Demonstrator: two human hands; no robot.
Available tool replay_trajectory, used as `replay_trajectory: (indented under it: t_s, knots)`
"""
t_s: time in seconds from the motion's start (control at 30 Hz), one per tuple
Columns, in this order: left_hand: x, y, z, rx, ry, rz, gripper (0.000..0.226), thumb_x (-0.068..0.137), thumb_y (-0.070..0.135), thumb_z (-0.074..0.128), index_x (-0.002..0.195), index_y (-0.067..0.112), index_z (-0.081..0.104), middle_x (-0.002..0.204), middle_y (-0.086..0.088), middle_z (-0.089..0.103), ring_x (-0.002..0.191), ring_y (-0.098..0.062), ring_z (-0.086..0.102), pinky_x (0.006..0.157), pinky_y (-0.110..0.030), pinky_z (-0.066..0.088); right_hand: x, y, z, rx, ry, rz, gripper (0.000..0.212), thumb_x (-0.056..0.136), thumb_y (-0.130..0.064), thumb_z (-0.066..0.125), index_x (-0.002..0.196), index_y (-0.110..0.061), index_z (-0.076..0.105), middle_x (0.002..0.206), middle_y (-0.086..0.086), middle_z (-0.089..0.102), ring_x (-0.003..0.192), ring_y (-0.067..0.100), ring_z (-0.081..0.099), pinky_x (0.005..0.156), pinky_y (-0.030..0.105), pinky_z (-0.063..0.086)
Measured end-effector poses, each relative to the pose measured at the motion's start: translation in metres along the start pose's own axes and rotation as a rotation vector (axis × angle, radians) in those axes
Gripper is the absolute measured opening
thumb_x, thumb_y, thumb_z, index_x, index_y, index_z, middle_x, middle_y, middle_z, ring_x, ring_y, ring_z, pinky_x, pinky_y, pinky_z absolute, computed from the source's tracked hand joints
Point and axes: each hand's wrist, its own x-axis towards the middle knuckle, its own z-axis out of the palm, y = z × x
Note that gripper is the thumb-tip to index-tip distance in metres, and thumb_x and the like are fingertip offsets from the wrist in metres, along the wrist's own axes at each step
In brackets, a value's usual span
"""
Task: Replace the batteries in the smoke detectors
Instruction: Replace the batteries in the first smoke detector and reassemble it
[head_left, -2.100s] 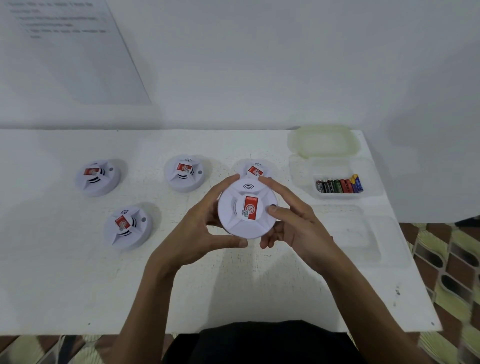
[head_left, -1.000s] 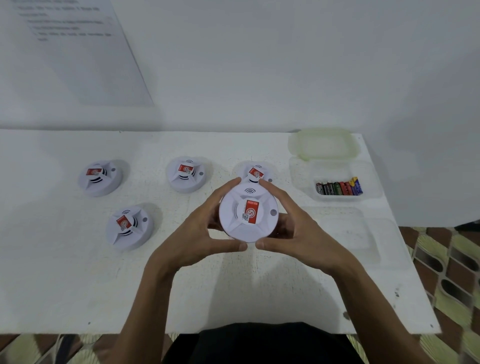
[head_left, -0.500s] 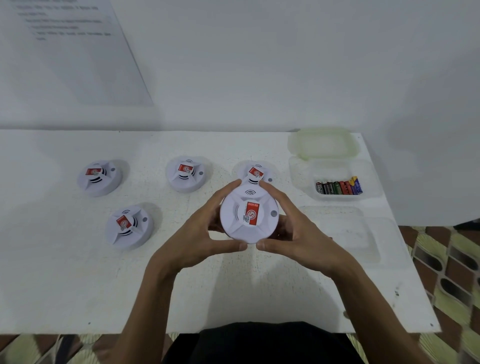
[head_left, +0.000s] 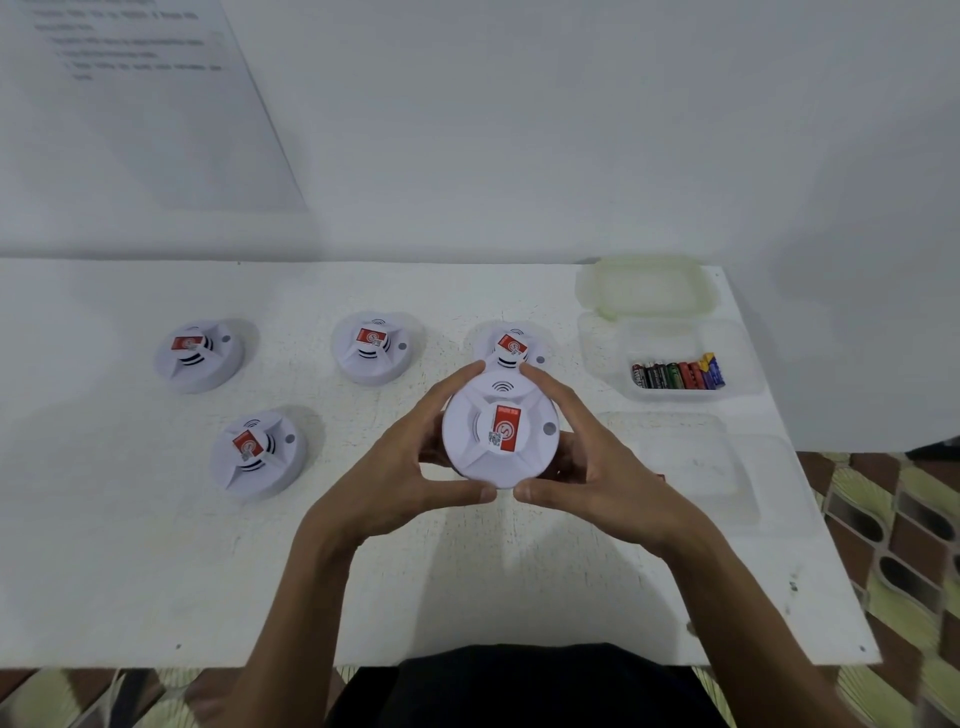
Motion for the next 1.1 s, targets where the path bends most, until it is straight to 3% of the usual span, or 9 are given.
replay_trajectory:
  t_s: [0.33,0.63,1.1]
  knots:
    - [-0.0005,-0.0007,0.0001,0.002,-0.002,-0.001,0.089,0.073,0.022,0.078,0.140,0.041,0.022,0.129,0.044,0.038,0.119,0.006,0.046,0.081,-0.011,0.047,0.0021,0.0019,0.0023,-0.019,0.006,-0.004,0.091,0.084,-0.016,0.076,0.145,-0.053,0.019,0.142,-0.026,0.045,0.126,0.009,0.053,0.100,0.040,0.052]
    - [-0.0016,-0.0013,0.0007,0.000,-0.007,-0.003,0.091,0.073,0.023,0.079,0.142,0.039,0.022,0.131,0.040,0.039,0.120,0.003,0.047,0.083,-0.013,0.048,-0.0006,0.0015,0.0018,0.016,0.004,-0.006,0.093,0.084,-0.009,0.075,0.147,-0.050,0.020,0.141,-0.017,0.050,0.123,0.014,0.057,0.098,0.042,0.053]
    - [-0.0018,-0.0007,0.0006,0.006,-0.008,0.001,0.091,0.074,0.019,0.079,0.142,0.039,0.022,0.129,0.042,0.039,0.118,0.005,0.048,0.082,-0.012,0.047,-0.0007,0.0023,0.0018,0.014,0.006,-0.009,0.092,0.084,-0.009,0.074,0.147,-0.050,0.020,0.141,-0.021,0.049,0.123,0.012,0.056,0.097,0.041,0.054]
